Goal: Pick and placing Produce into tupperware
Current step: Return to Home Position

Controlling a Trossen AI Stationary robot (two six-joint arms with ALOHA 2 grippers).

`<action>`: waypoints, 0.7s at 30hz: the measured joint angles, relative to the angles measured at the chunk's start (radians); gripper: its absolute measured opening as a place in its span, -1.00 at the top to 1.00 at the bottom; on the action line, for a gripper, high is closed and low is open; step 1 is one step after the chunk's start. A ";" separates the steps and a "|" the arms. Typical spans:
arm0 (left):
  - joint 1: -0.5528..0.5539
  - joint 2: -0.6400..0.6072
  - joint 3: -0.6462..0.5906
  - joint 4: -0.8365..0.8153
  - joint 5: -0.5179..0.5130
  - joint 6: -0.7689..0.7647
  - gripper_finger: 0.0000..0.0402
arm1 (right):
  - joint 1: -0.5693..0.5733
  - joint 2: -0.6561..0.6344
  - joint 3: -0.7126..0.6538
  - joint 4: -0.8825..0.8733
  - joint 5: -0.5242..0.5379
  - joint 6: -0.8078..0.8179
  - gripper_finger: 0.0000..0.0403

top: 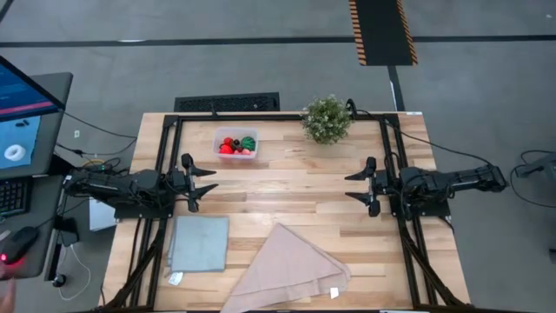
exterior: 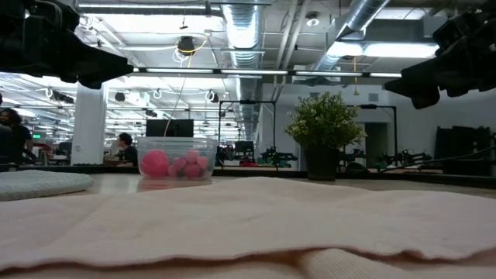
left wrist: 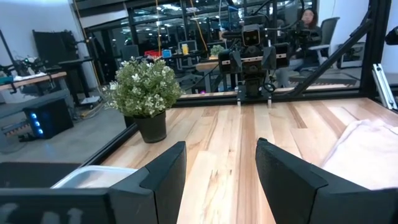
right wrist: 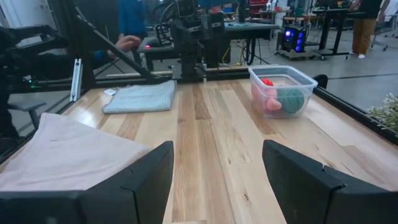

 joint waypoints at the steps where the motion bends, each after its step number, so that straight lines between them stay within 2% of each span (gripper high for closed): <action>1: 0.000 0.000 0.000 0.000 0.000 0.002 0.09 | 0.000 0.000 0.000 0.000 0.000 0.000 -0.35; 21: 0.000 0.000 0.000 0.000 0.000 0.002 0.09 | 0.000 0.000 0.000 0.000 0.000 0.000 -0.35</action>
